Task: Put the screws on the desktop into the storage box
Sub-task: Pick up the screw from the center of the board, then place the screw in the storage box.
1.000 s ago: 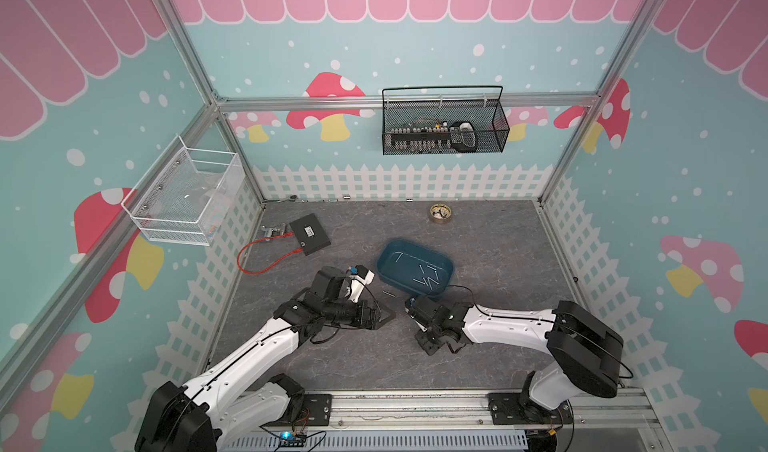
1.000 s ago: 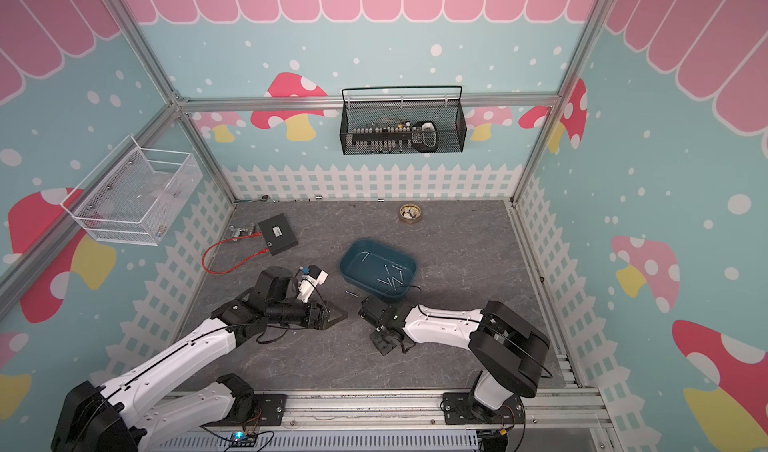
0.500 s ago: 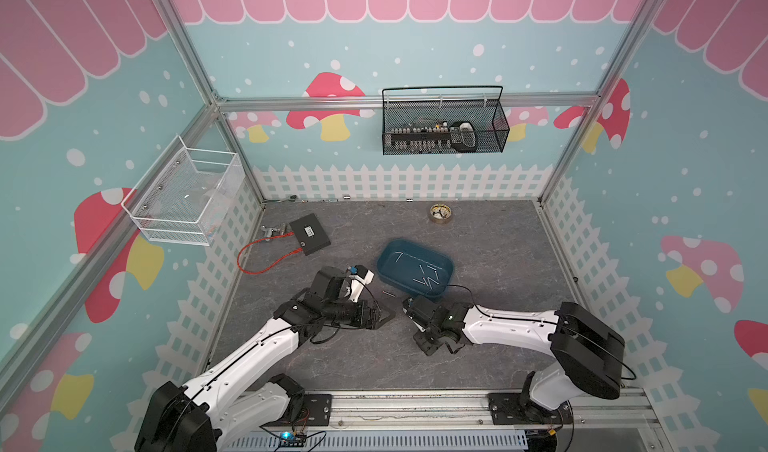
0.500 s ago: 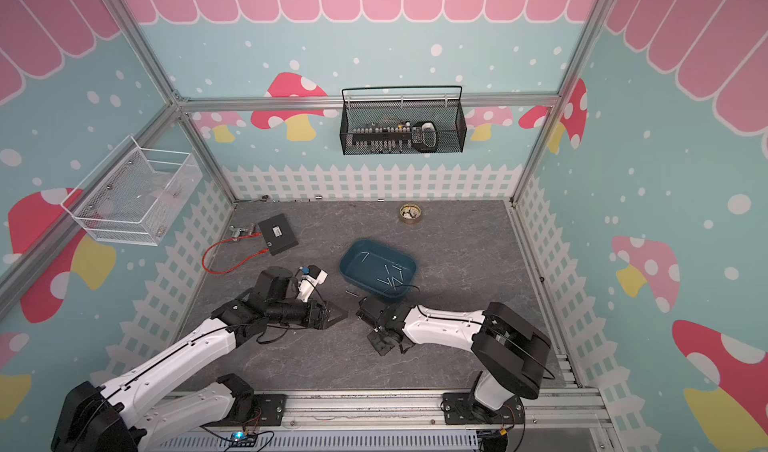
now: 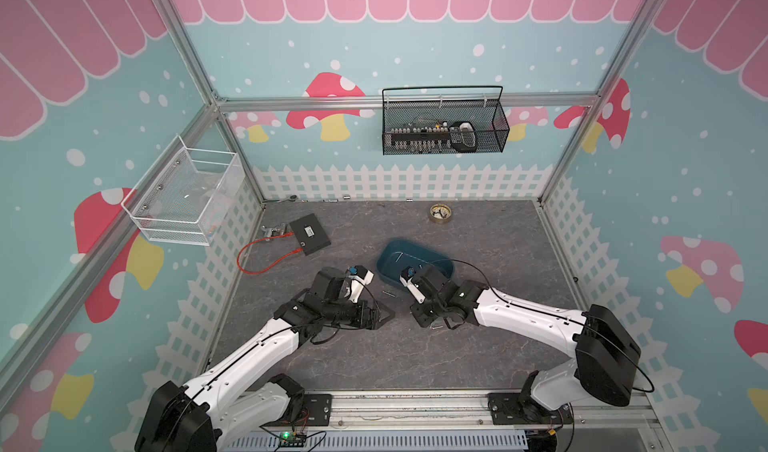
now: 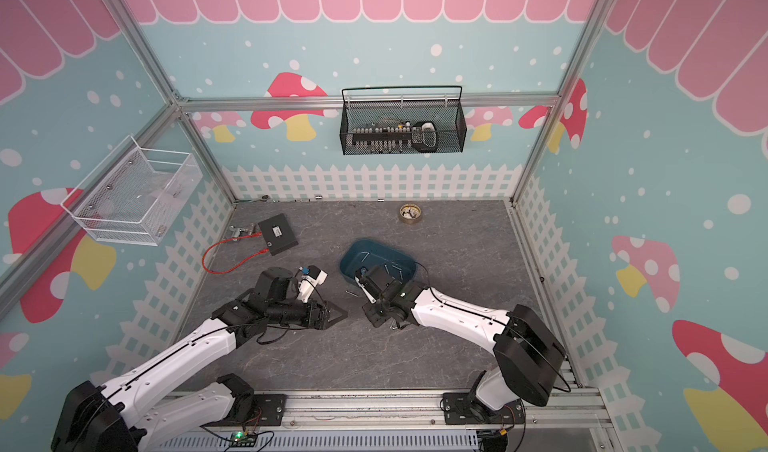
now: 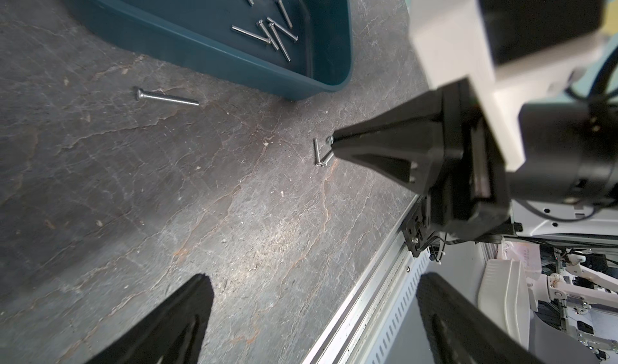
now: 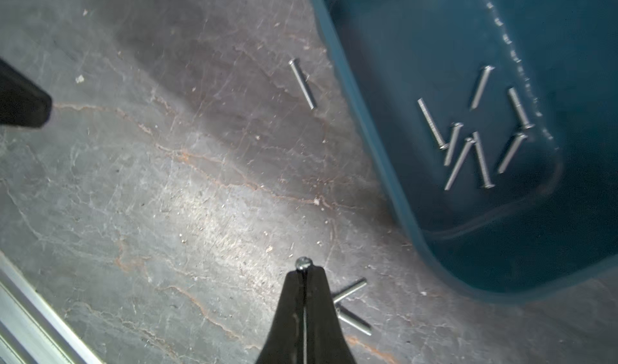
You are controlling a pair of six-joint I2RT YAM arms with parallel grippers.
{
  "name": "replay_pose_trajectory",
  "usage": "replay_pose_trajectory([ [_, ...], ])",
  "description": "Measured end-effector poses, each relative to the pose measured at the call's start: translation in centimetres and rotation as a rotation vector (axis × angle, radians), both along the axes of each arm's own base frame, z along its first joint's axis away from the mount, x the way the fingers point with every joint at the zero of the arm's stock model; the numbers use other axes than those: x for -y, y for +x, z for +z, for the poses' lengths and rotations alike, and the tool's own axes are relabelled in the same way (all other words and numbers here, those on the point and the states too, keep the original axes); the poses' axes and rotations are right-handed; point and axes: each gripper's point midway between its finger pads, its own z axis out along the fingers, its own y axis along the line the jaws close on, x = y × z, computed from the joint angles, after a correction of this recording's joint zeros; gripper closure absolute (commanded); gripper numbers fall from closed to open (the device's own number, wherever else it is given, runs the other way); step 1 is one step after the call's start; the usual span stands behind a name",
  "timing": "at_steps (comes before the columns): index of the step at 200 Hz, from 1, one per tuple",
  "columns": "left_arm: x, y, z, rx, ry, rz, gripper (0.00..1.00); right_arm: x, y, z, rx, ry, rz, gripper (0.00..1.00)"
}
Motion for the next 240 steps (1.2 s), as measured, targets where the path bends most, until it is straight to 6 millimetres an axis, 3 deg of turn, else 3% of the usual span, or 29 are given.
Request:
replay_pose_trajectory([
  [49, -0.1, 0.2, -0.4, -0.018, 0.009, 0.018, 0.01, 2.4, 4.7, 1.6, 0.066, 0.024, -0.075, 1.0],
  [86, -0.2, 0.3, -0.6, -0.024, 0.014, 0.028, 0.01, 3.6, 6.6, 0.6, 0.072, 0.006, -0.102, 0.98],
  [107, -0.2, 0.3, -0.7, -0.028, 0.017, 0.029, 0.01, 4.1, 7.2, 0.3, 0.074, 0.001, -0.11, 0.88],
  [134, -0.2, 0.4, -1.0, -0.033, 0.025, 0.034, 0.01, 4.3, 7.8, 0.4, 0.087, 0.006, -0.11, 0.65],
  [171, -0.3, 0.5, -1.2, -0.037, 0.034, 0.04, 0.01, 4.4, 8.1, 0.9, 0.096, 0.026, -0.106, 0.43],
  [210, -0.4, 0.9, -1.9, -0.061, 0.053, 0.063, 0.03, 4.5, 6.6, 3.2, 0.132, 0.11, -0.071, 0.18],
  [240, -0.5, 1.6, -2.5, -0.088, 0.077, 0.1, 0.05, 4.5, 5.0, 5.5, 0.18, 0.188, -0.02, 0.07],
])
